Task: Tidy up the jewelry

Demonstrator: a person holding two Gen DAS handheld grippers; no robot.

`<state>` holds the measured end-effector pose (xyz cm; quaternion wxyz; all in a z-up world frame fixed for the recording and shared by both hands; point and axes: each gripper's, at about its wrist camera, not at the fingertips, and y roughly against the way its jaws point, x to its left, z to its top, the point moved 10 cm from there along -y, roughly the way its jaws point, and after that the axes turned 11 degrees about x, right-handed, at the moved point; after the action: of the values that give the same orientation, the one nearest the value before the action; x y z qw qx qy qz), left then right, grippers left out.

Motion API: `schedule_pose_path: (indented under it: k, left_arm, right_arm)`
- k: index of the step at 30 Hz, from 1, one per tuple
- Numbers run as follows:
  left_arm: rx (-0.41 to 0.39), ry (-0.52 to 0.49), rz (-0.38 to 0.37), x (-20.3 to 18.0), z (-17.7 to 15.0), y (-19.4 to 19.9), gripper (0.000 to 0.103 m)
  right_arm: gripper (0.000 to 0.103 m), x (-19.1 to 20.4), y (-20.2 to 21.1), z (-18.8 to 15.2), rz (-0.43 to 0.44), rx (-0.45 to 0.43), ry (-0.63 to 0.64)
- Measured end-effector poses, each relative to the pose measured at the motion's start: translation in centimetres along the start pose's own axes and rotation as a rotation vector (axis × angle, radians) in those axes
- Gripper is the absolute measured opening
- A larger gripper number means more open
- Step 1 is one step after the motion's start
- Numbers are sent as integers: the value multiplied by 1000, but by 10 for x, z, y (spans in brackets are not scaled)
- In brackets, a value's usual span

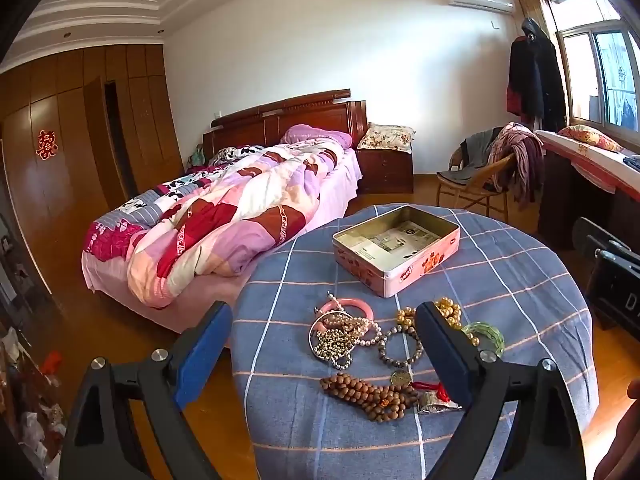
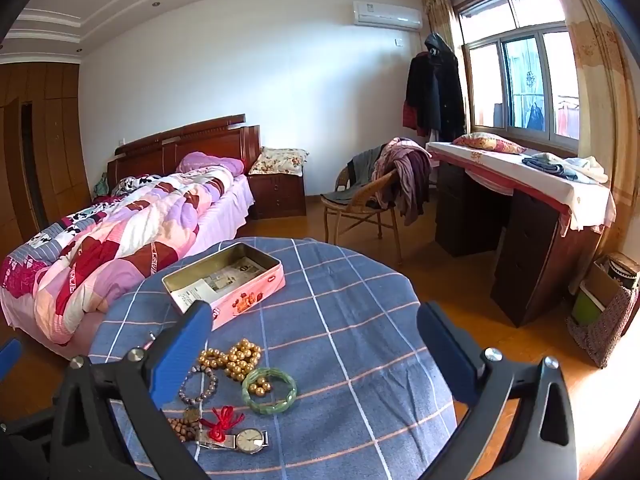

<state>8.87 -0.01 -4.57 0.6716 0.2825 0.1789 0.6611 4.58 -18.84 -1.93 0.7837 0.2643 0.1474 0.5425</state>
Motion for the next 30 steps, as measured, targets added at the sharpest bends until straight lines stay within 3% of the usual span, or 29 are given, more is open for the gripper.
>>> schedule_pose_path:
  k: [30]
  left_arm:
    - [-4,-5,5,5,3,2,92]
  right_arm:
    - [103,-1,-8,0,0,5,1]
